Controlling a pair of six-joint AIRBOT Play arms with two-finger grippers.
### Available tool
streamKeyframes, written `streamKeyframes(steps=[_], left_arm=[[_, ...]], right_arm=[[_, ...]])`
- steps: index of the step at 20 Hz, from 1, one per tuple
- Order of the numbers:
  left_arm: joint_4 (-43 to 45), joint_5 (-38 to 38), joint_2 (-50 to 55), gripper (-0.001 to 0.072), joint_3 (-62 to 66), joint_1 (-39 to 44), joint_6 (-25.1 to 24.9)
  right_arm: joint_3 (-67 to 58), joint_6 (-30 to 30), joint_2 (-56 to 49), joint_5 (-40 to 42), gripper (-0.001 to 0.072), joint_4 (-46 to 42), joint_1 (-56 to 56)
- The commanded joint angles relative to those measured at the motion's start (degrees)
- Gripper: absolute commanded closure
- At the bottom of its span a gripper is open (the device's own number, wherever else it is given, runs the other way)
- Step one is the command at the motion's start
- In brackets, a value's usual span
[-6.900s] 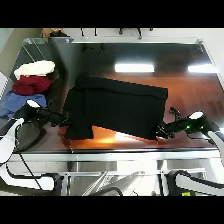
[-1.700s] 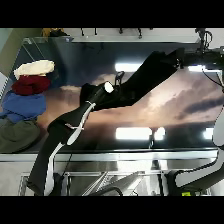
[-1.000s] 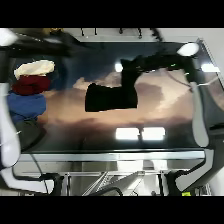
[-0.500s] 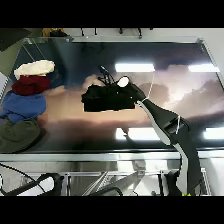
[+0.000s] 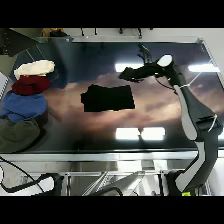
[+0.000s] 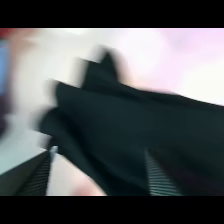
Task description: Fold the shirts.
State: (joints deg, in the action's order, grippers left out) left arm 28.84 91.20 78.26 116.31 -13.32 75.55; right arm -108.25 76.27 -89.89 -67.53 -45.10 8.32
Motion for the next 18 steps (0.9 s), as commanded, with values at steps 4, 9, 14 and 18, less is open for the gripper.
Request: streamKeyframes(steps=[4,9,14,18], left_arm=[[0.1,-0.2,1.3,0.0694,0.0,4.2,-0.7],[0.1,-0.2,1.3,0.0694,0.0,4.6,-0.7],[0.1,-0.4,1.3,0.0694,0.0,4.6,-0.7],[0.1,-0.3,1.3,0.0694,0.0,4.6,-0.7]], right_arm=[[3.8,3.9,-5.5,-5.2,0.0042,-7.8,-3.2],[3.8,3.0,-11.3,-5.0,0.0043,-6.3,-1.1],[3.7,-2.6,-10.9,-5.0,0.0648,0.1,1.5],[2.4,-5.2,-5.6,-4.3,0.0688,4.0,0.4]])
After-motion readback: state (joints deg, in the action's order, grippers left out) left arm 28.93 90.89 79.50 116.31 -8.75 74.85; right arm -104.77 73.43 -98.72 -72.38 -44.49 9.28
